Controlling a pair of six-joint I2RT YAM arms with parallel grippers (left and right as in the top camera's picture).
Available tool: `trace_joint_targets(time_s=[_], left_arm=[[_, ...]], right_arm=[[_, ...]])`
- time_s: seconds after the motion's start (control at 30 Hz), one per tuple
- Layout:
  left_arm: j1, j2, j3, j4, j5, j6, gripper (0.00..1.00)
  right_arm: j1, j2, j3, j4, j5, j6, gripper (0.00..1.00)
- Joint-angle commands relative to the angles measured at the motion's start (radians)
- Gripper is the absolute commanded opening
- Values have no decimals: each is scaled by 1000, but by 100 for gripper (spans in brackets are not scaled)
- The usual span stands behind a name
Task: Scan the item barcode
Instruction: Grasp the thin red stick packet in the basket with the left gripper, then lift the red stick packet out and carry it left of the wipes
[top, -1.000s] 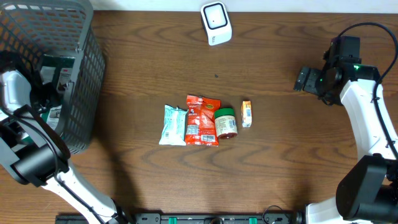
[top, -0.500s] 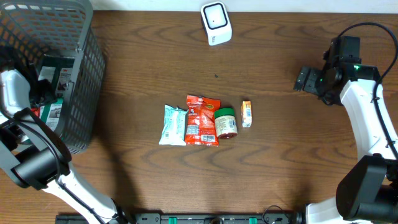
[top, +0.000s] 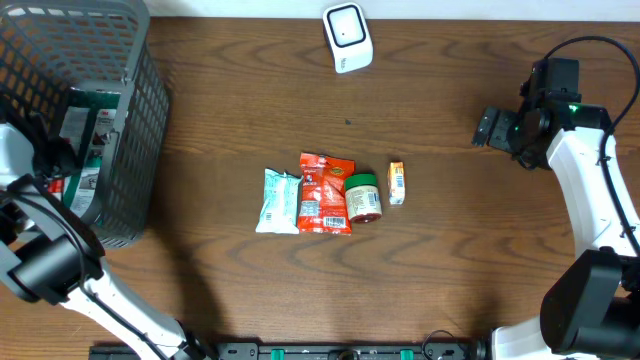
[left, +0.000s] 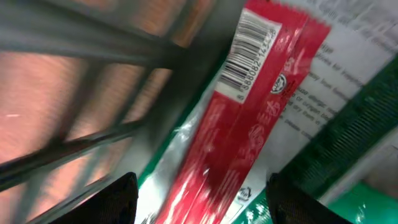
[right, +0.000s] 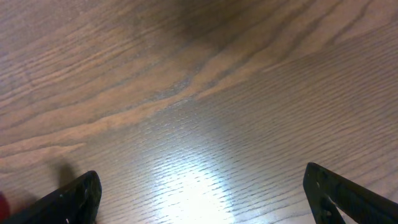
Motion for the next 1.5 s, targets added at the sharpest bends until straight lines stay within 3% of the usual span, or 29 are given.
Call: trace_joint_targets(time_s=[0.0, 0.13, 0.2, 0.37, 0.53, 0.77, 0.93, 1.03, 1.3, 1.47], left_arm=[[5, 81, -18, -18, 16, 10, 62], [5, 91, -18, -32, 16, 1, 27], [5, 77, -16, -32, 16, -2, 22], [5, 6, 9, -32, 16, -58, 20], [2, -130, 23, -33, 16, -154, 8], [-61, -457, 24, -16, 16, -277, 7], [-188, -690, 24, -16, 17, -380, 7], [-337, -800, 23, -104, 16, -441, 7], [-740, -821, -28, -359, 16, -582, 8], [-937, -738, -183, -316, 12, -660, 7]], right_arm=[[-2, -10, 14, 0, 4, -13, 99], [-2, -10, 14, 0, 4, -13, 99], [-2, -10, 14, 0, 4, -13, 99], [-2, -10, 14, 0, 4, -13, 99], [-2, -10, 14, 0, 4, -13, 99], [-2, -10, 14, 0, 4, -13, 99], [-2, -10, 14, 0, 4, -13, 99], [-2, -10, 14, 0, 4, -13, 99], [-2, -10, 14, 0, 4, -13, 99], [-2, -10, 14, 0, 4, -13, 99]])
